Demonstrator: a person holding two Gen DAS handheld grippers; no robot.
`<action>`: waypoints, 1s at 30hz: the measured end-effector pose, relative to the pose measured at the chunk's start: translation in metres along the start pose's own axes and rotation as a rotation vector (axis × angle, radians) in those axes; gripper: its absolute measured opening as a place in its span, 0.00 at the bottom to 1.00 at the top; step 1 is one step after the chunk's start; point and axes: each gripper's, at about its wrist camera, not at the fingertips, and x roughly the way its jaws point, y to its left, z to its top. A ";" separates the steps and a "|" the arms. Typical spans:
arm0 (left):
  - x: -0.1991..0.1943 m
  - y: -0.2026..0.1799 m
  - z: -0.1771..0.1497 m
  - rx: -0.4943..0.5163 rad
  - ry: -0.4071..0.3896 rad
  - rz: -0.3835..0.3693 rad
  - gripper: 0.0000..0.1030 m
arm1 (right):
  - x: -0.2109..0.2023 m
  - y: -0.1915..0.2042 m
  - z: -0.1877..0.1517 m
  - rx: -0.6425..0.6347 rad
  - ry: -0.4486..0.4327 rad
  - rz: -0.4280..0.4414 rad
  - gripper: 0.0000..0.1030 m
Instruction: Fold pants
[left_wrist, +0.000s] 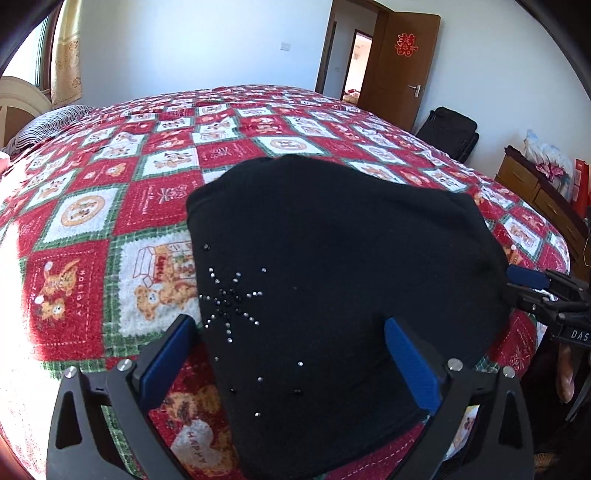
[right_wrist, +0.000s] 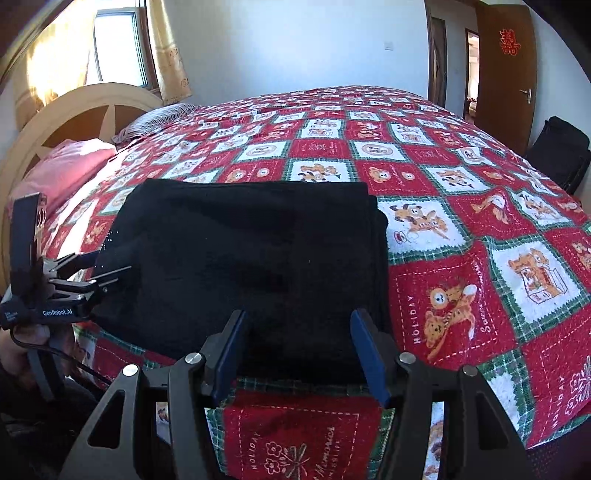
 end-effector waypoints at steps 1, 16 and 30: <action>-0.001 0.001 -0.001 -0.003 0.002 -0.002 1.00 | -0.001 -0.001 0.001 0.000 0.007 0.007 0.58; -0.011 -0.003 0.002 0.025 -0.045 0.069 1.00 | 0.043 0.069 0.075 -0.019 0.064 0.378 0.58; -0.005 0.012 -0.002 -0.032 -0.027 0.036 1.00 | 0.020 -0.010 0.035 0.073 0.104 0.195 0.58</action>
